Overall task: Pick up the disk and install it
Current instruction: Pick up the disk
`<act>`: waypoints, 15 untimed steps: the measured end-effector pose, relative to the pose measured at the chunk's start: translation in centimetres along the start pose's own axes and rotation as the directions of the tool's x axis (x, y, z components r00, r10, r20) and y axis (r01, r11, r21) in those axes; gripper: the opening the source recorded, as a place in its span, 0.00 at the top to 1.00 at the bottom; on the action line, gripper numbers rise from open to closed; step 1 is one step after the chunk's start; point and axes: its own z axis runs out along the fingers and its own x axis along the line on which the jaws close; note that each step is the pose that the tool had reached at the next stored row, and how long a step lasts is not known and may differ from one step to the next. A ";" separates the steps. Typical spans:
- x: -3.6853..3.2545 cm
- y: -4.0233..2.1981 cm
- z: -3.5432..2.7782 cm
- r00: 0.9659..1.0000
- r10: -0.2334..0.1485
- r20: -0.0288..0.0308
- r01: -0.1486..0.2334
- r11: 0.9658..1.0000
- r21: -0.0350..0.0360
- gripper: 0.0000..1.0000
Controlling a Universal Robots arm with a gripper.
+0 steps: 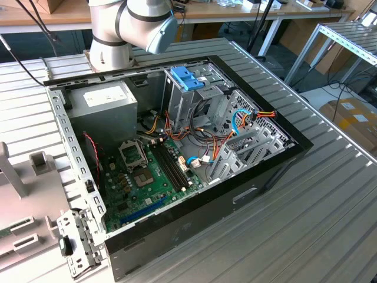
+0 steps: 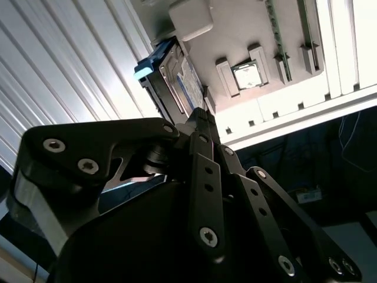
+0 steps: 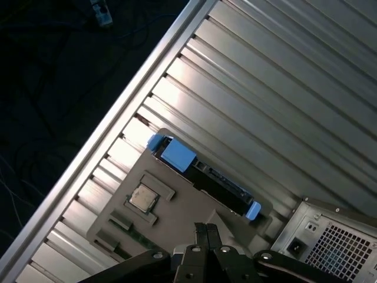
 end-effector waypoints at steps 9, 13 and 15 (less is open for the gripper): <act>0.00 0.00 0.00 0.999 -0.042 -0.002 0.042 0.999 -0.001 0.89; 0.00 0.00 0.00 0.998 -0.060 -0.003 0.060 0.998 -0.002 0.89; 0.00 0.00 0.00 0.998 -0.068 -0.003 0.068 0.998 -0.002 0.89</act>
